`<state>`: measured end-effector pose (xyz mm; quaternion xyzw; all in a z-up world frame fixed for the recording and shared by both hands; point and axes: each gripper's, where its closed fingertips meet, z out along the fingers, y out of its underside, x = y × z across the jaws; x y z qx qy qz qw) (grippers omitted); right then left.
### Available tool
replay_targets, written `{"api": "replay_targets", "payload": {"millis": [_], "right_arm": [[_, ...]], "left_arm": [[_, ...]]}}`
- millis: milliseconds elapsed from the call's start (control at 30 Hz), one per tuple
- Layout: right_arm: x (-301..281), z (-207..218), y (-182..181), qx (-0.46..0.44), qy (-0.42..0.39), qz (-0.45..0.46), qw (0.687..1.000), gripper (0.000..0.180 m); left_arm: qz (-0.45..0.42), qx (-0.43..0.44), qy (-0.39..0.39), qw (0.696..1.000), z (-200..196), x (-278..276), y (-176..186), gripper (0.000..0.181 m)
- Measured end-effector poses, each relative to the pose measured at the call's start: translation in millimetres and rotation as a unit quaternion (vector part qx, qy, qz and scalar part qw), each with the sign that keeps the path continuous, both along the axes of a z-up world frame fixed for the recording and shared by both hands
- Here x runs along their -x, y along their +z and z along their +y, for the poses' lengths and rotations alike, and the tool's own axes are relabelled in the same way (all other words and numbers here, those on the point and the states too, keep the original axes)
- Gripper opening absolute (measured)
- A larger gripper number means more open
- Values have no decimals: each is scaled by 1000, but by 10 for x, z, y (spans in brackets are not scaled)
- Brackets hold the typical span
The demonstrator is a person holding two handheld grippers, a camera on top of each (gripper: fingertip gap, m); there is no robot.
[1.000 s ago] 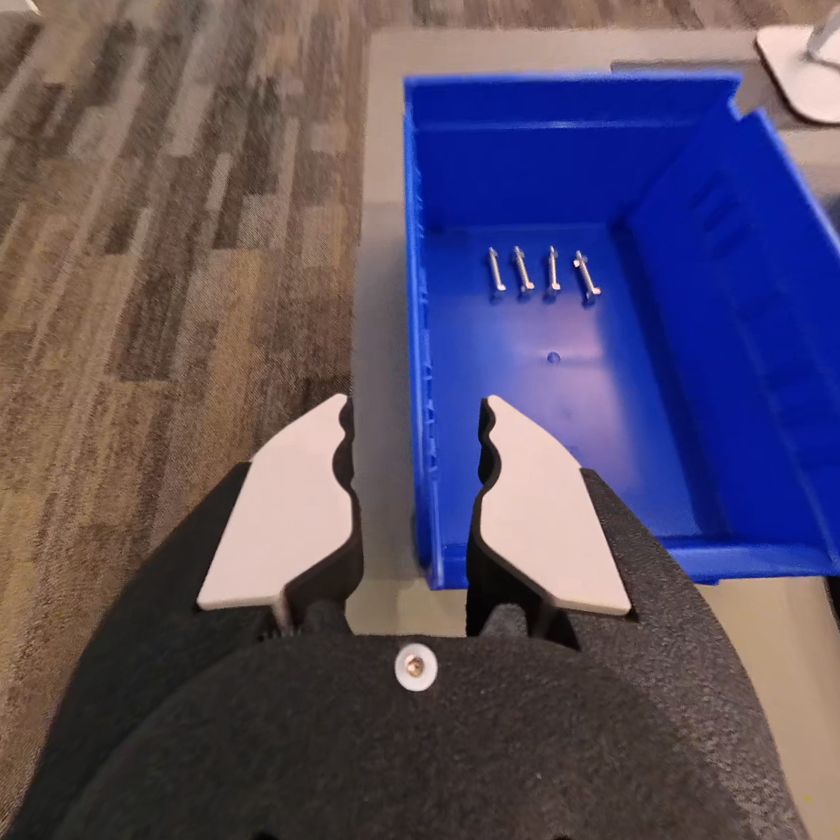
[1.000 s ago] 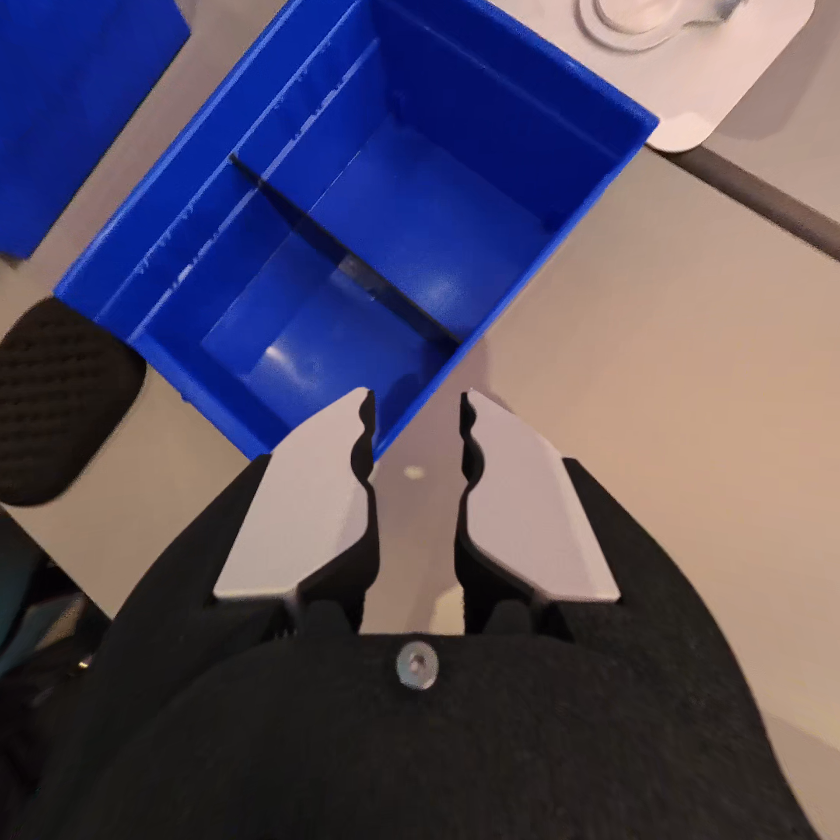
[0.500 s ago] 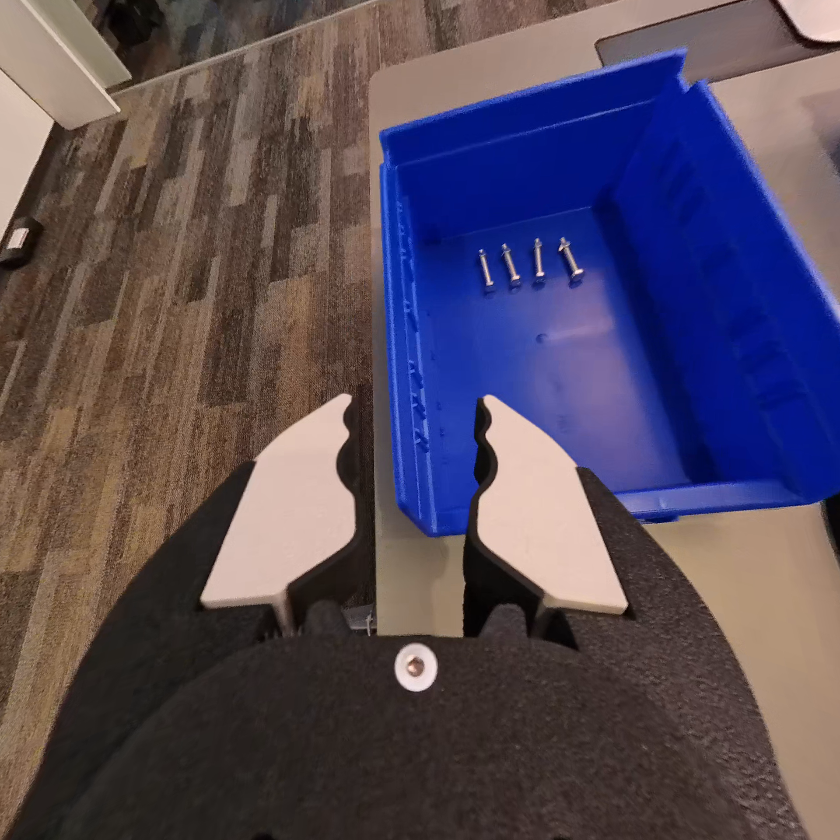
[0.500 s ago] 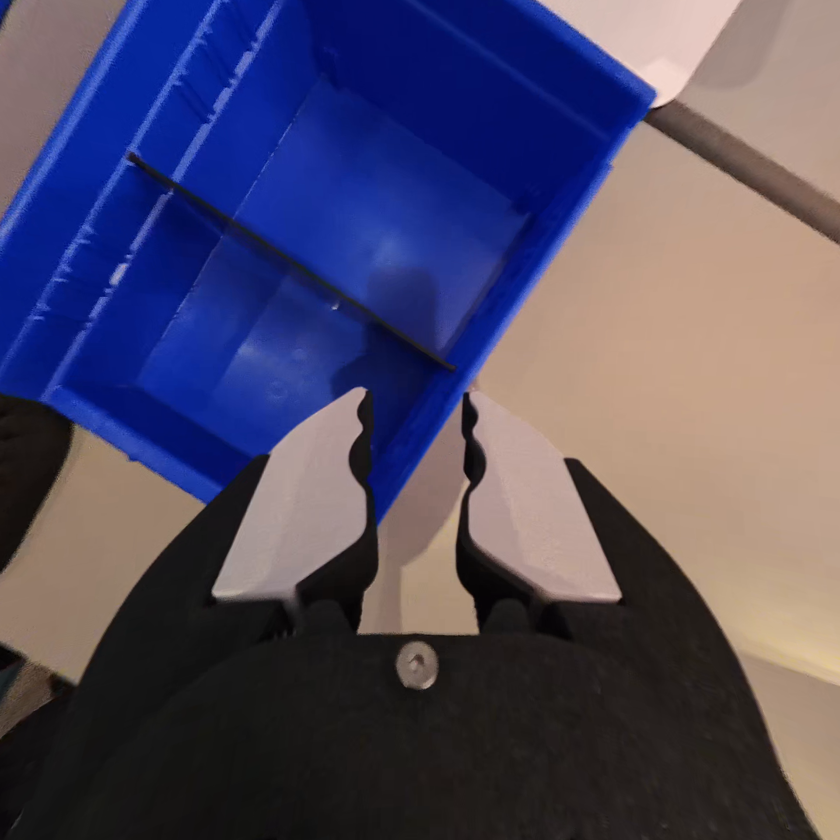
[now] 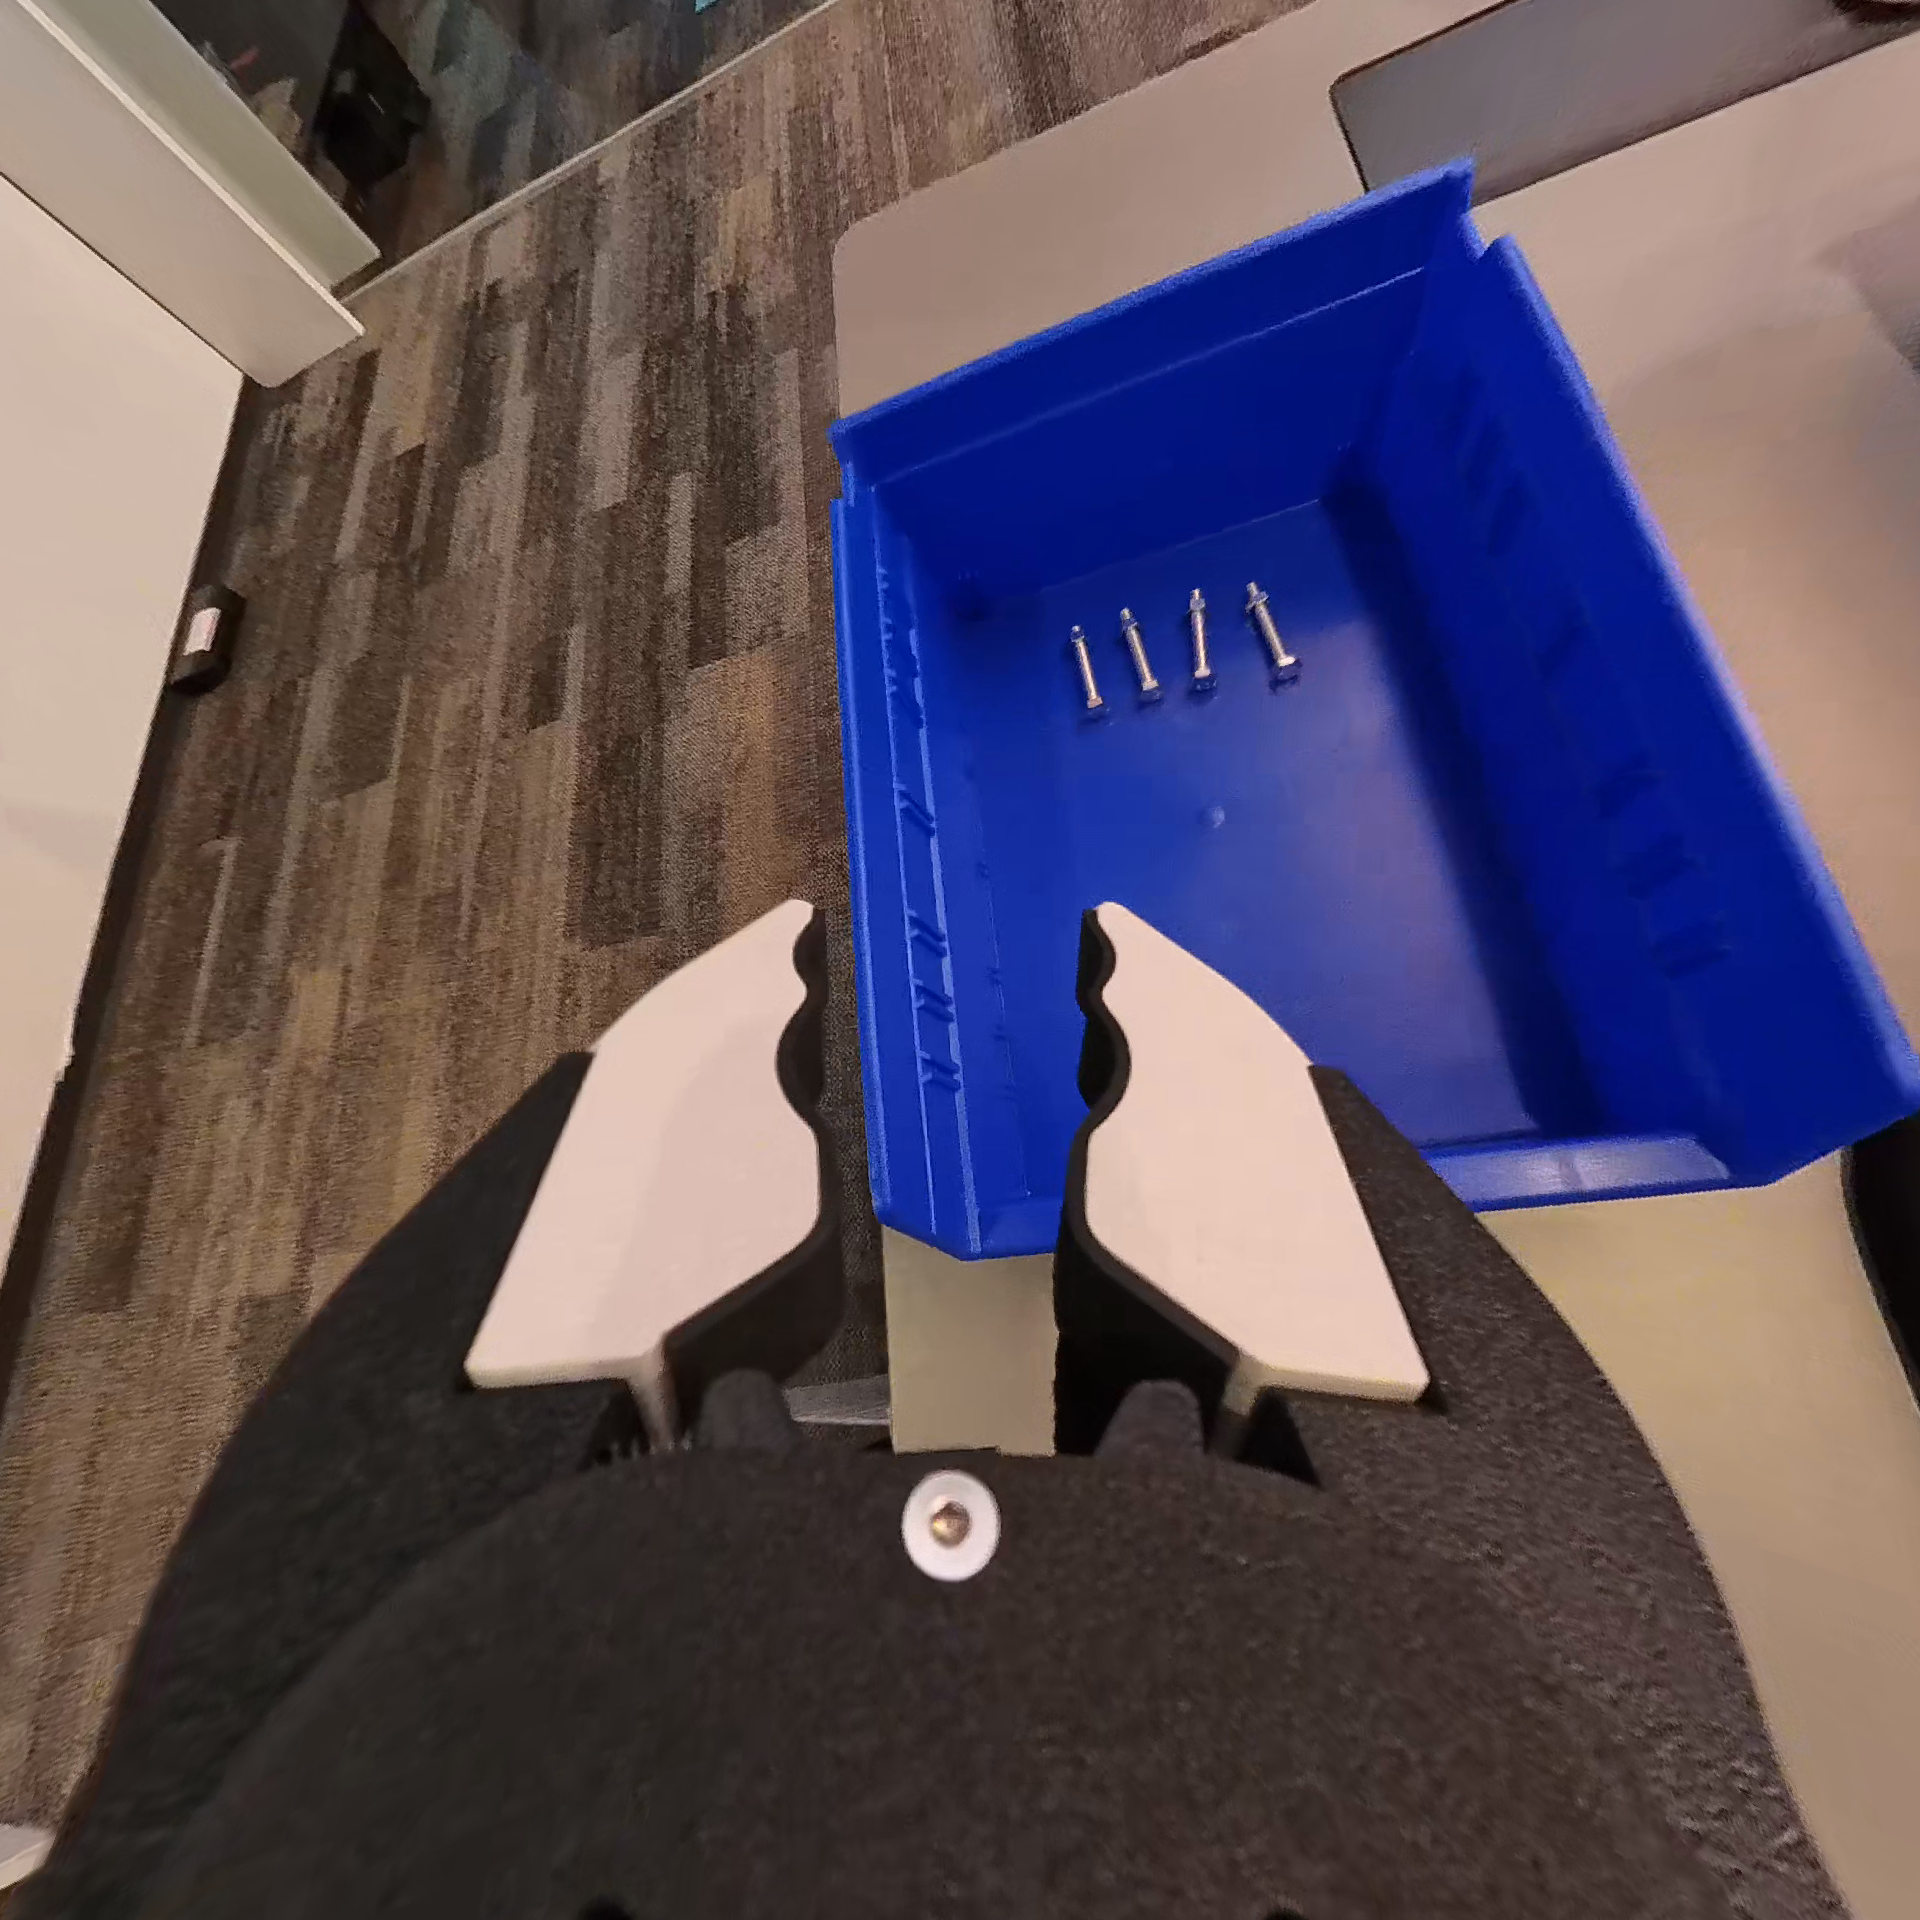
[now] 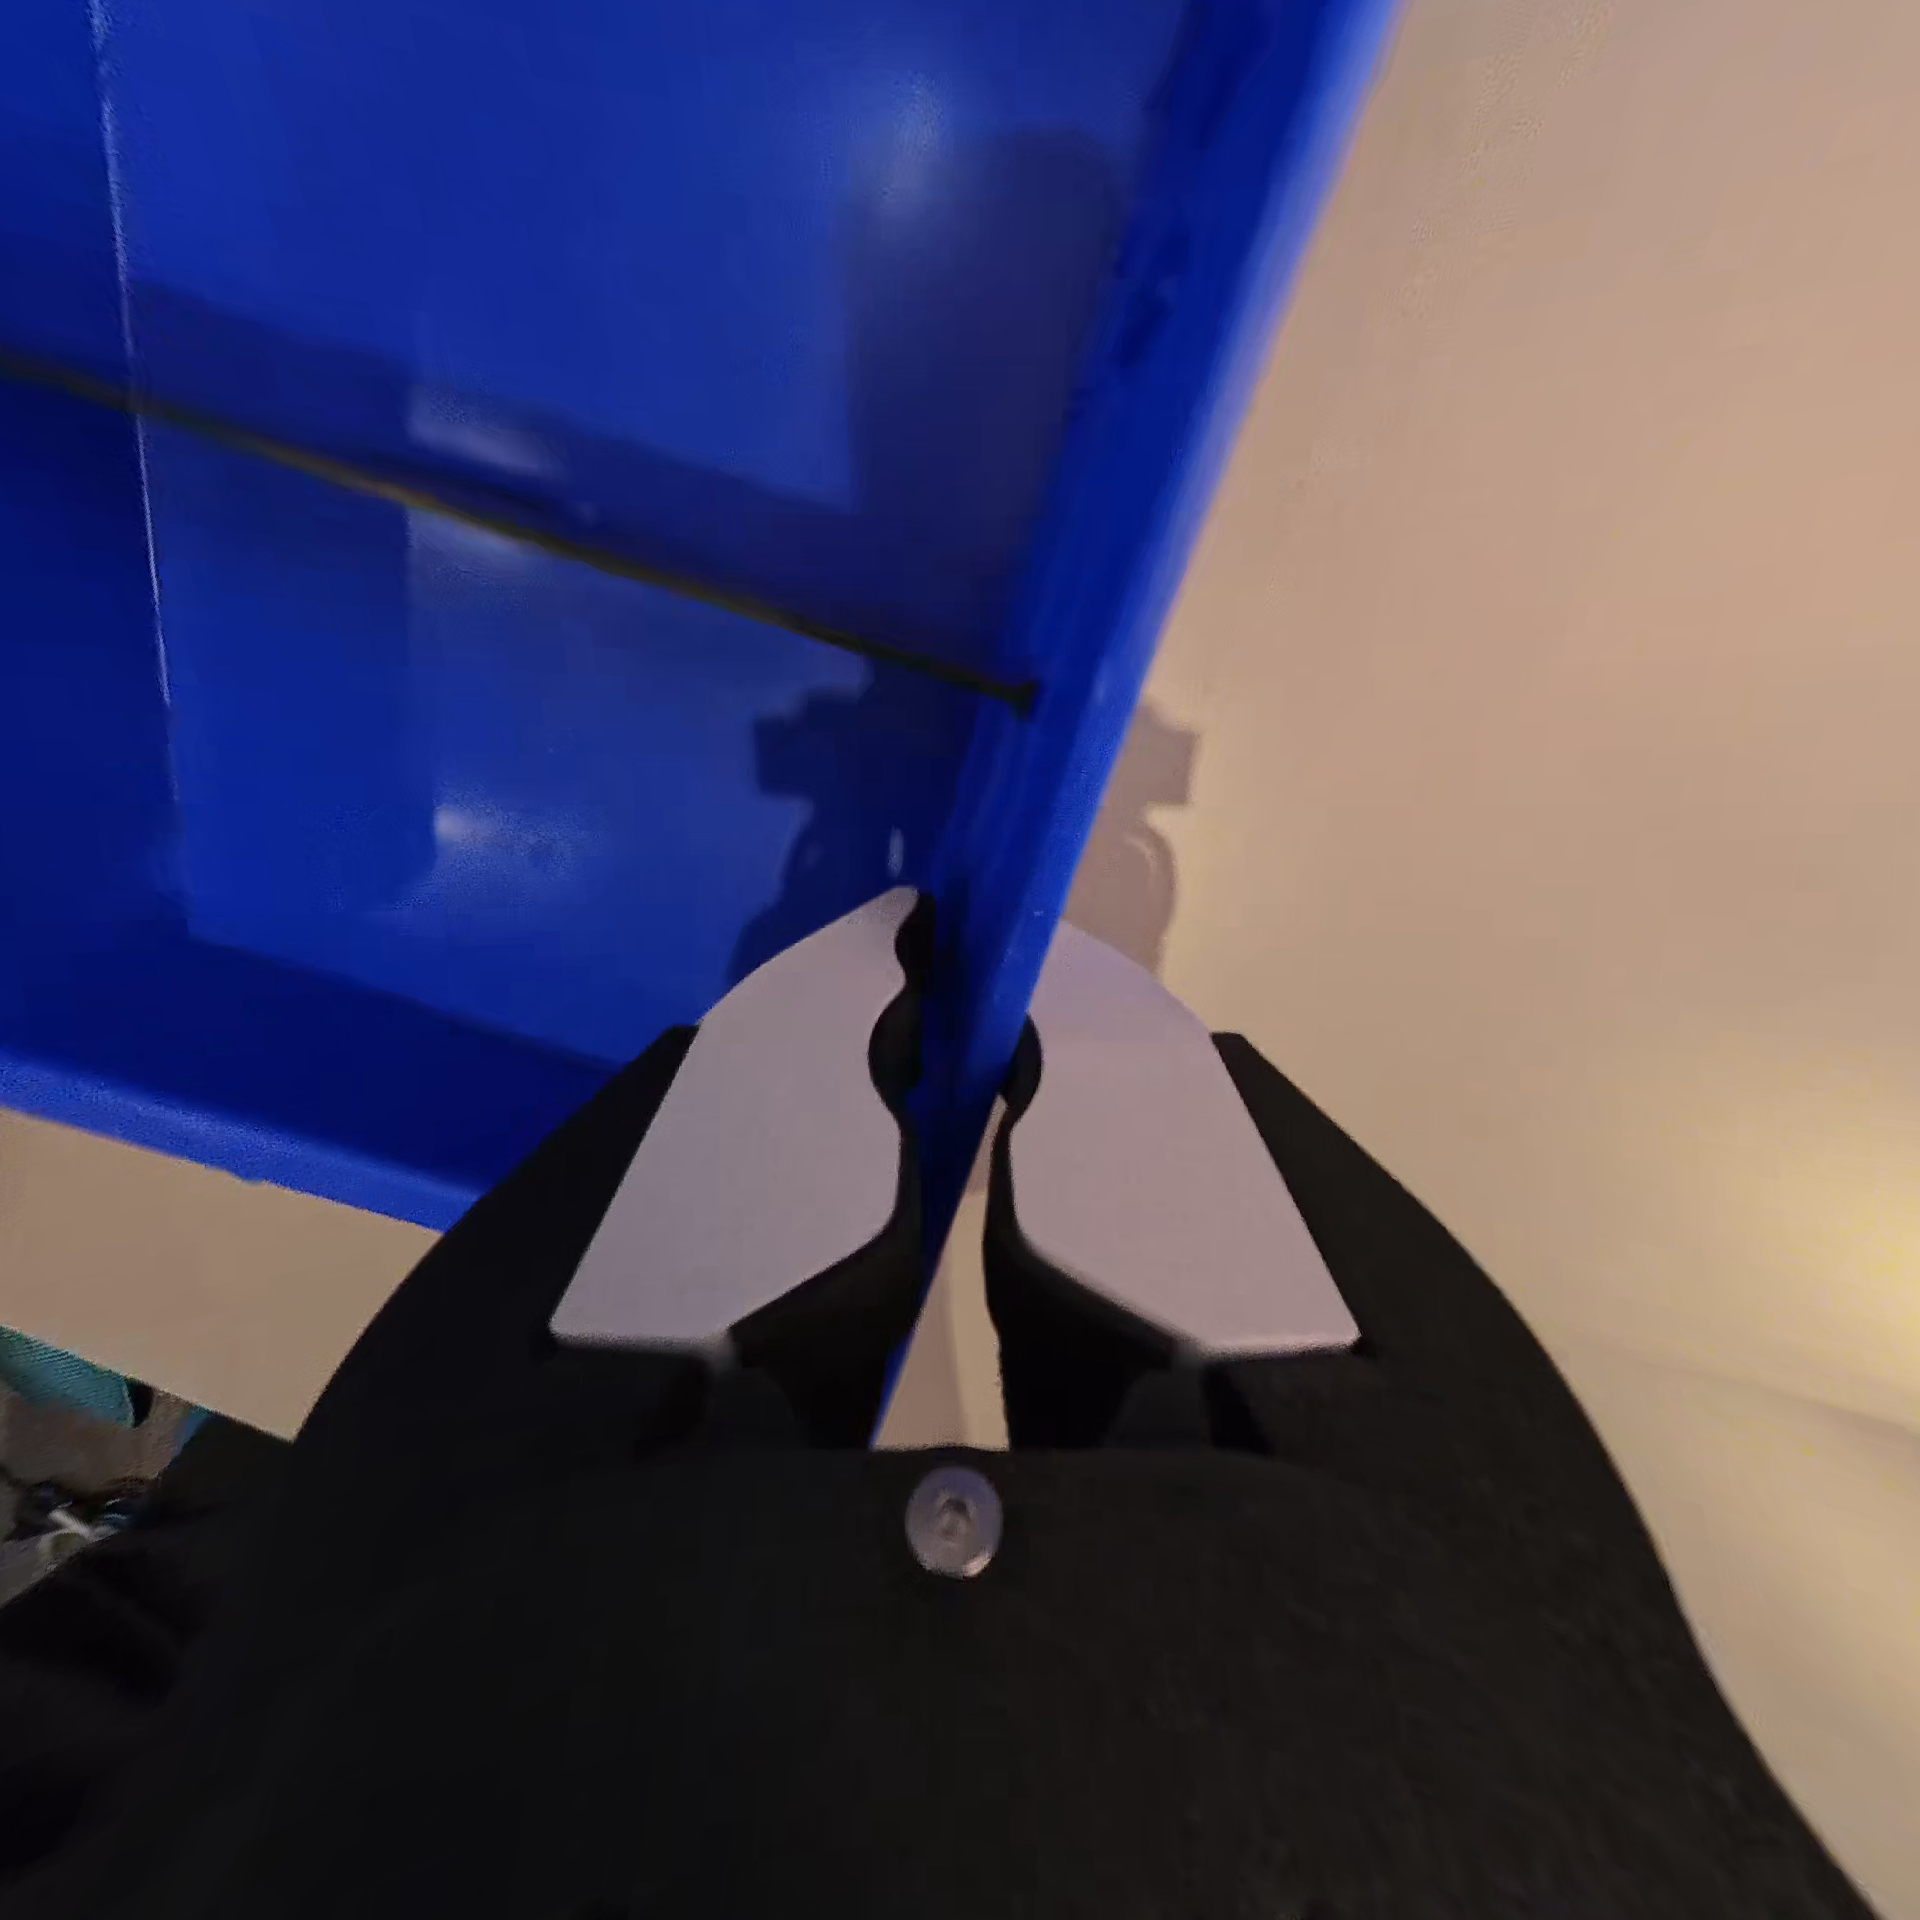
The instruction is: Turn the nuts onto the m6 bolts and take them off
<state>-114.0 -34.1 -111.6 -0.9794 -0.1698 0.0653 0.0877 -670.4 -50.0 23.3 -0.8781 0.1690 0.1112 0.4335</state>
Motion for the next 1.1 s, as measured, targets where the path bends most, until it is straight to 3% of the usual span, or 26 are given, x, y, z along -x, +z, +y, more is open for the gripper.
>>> {"api": "replay_targets", "payload": {"millis": [300,467,767,1100], "right_arm": [[-1017,40,-10,33,-46,21,998,5],[-2017,-52,-20,36,-96,18,995,5],[-3801,-481,-44,23,-181,4,983,5],[-4723,-928,-57,18,-203,8,979,5]], "left_arm": [[-5,3,-9,1000,7,-225,148,44],[-40,8,-18,999,-15,-352,171,42],[-14,27,-11,999,69,-410,100,41],[9,46,-12,999,244,-646,83,42]]}}
